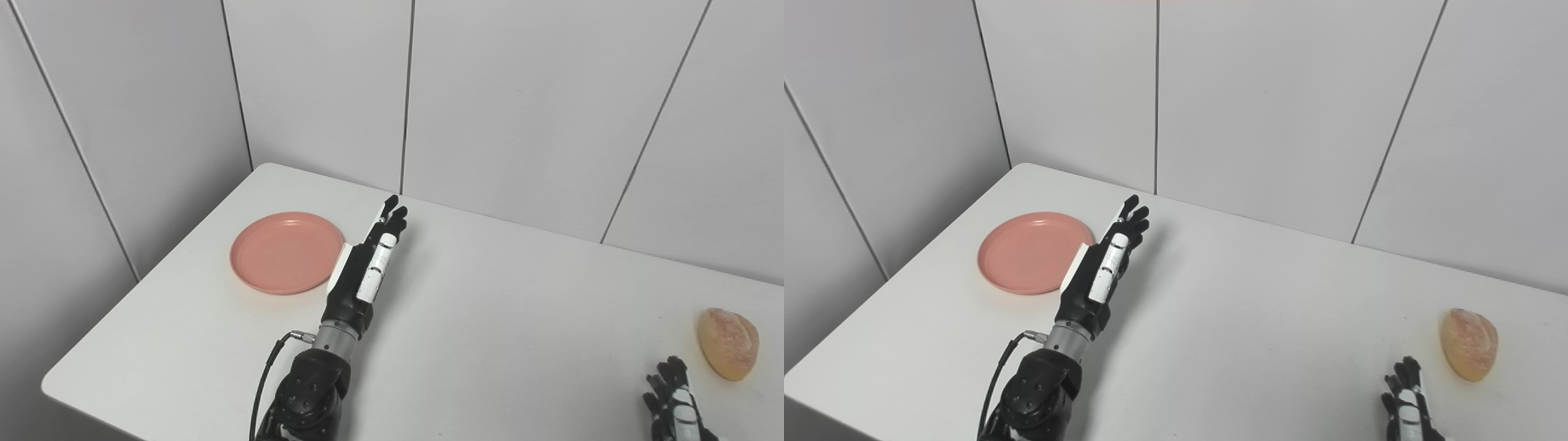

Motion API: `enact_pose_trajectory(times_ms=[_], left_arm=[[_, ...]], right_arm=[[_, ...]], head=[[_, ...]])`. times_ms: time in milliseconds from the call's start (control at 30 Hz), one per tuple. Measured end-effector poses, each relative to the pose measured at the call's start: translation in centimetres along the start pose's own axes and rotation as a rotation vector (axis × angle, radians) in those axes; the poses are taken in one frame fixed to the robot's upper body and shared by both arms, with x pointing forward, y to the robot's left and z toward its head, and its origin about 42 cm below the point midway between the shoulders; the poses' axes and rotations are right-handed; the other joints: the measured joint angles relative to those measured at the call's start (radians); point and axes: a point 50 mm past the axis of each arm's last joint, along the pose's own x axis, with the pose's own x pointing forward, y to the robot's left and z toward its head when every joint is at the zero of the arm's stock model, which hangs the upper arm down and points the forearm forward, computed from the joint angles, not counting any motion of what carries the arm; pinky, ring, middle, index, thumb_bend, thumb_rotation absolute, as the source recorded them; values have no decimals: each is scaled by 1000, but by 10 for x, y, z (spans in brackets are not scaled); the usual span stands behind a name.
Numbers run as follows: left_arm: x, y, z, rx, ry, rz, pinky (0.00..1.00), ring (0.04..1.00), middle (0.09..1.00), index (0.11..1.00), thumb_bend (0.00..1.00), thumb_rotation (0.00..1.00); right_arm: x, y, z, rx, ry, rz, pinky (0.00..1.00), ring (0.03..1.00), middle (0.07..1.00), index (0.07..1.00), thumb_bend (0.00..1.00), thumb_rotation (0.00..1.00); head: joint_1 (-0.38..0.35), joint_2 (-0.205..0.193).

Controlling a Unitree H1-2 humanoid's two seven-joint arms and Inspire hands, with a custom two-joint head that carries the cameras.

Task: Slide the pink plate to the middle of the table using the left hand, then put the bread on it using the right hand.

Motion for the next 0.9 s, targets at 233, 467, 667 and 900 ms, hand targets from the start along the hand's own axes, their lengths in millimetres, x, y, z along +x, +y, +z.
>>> enact_pose_trajectory(times_ms=[233, 467, 667, 900], left_arm=[[19, 24, 15, 9, -41, 43, 986, 954, 967, 965, 416, 1000], [31, 41, 26, 14, -62, 95, 925, 918, 937, 935, 421, 1000], [41, 62, 37, 21, -78, 148, 923, 917, 936, 936, 438, 1000], [55, 88, 42, 31, -68, 179, 904, 918, 923, 927, 422, 1000]], right_arm=[[0, -1, 0, -1, 1, 0, 1000, 1000, 1000, 1000, 134, 1000], [1, -1, 1, -1, 4, -2, 1000, 1000, 1000, 1000, 122, 1000], [0, -3, 1, 11, 5, 0, 1000, 1000, 1000, 1000, 109, 1000], [0, -5, 1, 16, 6, 4, 1000, 1000, 1000, 1000, 101, 1000]], head=[[11, -5], [20, -17], [29, -28], [40, -35]])
